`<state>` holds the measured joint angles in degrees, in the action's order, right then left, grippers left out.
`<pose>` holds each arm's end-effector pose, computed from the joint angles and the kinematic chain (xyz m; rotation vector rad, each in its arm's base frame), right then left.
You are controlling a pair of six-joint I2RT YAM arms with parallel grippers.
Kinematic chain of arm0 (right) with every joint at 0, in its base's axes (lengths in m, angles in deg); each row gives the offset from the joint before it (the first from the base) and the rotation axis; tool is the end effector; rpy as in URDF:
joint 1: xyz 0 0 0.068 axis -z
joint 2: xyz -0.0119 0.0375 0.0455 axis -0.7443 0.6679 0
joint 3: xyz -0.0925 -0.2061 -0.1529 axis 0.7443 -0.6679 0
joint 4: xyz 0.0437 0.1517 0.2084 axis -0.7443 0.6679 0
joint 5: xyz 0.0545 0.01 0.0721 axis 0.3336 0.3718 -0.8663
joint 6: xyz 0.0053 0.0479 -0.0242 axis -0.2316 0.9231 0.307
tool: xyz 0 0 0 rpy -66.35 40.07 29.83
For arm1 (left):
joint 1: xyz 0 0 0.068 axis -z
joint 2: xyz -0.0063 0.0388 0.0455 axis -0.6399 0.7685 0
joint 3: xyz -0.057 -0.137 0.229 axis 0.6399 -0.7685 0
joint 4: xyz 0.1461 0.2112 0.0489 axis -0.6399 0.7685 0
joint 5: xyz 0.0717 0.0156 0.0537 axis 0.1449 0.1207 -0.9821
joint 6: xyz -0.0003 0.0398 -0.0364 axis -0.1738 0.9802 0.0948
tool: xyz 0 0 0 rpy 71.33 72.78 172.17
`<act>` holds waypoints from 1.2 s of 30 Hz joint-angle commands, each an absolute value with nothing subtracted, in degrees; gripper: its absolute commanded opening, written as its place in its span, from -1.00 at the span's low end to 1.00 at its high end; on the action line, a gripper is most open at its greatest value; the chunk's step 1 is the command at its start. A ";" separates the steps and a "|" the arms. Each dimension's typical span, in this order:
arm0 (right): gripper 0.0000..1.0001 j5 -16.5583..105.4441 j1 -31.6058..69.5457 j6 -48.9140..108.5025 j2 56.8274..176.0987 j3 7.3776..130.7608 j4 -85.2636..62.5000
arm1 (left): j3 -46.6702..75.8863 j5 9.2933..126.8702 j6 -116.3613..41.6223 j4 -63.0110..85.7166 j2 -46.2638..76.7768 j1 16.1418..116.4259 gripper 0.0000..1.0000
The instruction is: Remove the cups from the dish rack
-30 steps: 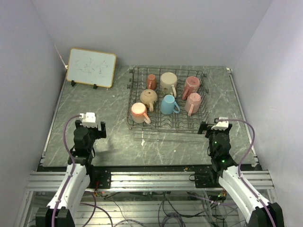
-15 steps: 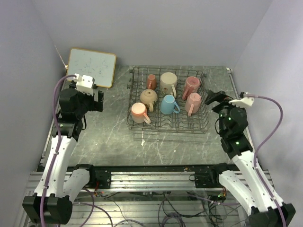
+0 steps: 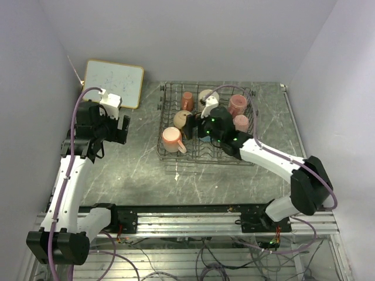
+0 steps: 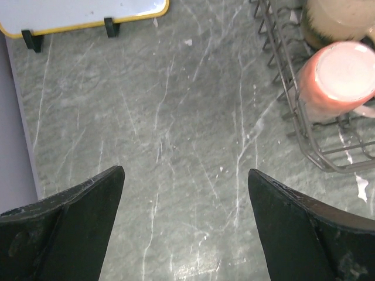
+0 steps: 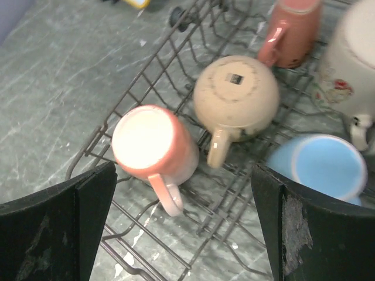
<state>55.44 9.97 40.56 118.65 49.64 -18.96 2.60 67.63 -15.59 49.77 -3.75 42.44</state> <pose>0.2666 0.2066 0.2800 -0.3110 1.9418 0.5913 0.2060 -0.0145 0.3505 0.3180 2.1100 -0.0683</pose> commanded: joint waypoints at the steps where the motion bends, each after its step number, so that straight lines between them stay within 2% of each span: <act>1: 0.92 55.82 6.08 34.60 124.35 54.75 -15.66 | 6.59 64.32 -13.17 55.80 -2.01 41.95 0.97; 7: 0.69 56.46 1.94 30.20 132.27 57.55 -12.94 | 8.45 63.92 -9.61 58.22 -1.35 41.94 0.99; 11: 0.47 55.12 1.65 28.67 135.41 58.98 -11.50 | 10.26 66.02 -6.61 61.32 -0.14 41.92 0.98; 17: 0.29 55.45 1.07 28.01 138.57 60.59 -11.50 | 11.73 64.01 -5.45 61.25 -0.20 41.93 0.98; 26: -0.16 56.80 -0.40 27.65 143.39 62.51 -11.62 | 11.93 64.85 -5.06 62.11 -0.60 41.95 0.98; 28: -0.29 57.65 -0.98 27.60 143.64 62.48 -11.67 | 11.64 65.24 -4.97 62.07 -0.87 41.93 0.98; 33: -0.75 59.38 -1.60 28.06 142.78 62.47 -11.58 | 11.78 66.67 -5.13 62.08 -0.96 41.98 0.98; 36: -0.89 61.35 -1.65 28.54 141.91 63.83 -10.04 | 11.31 67.94 -5.52 61.21 -1.53 41.93 0.98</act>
<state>58.08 -1.29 28.43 143.54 61.27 -11.16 10.42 65.54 -5.41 61.36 -0.14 42.44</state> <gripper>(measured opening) 0.174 0.990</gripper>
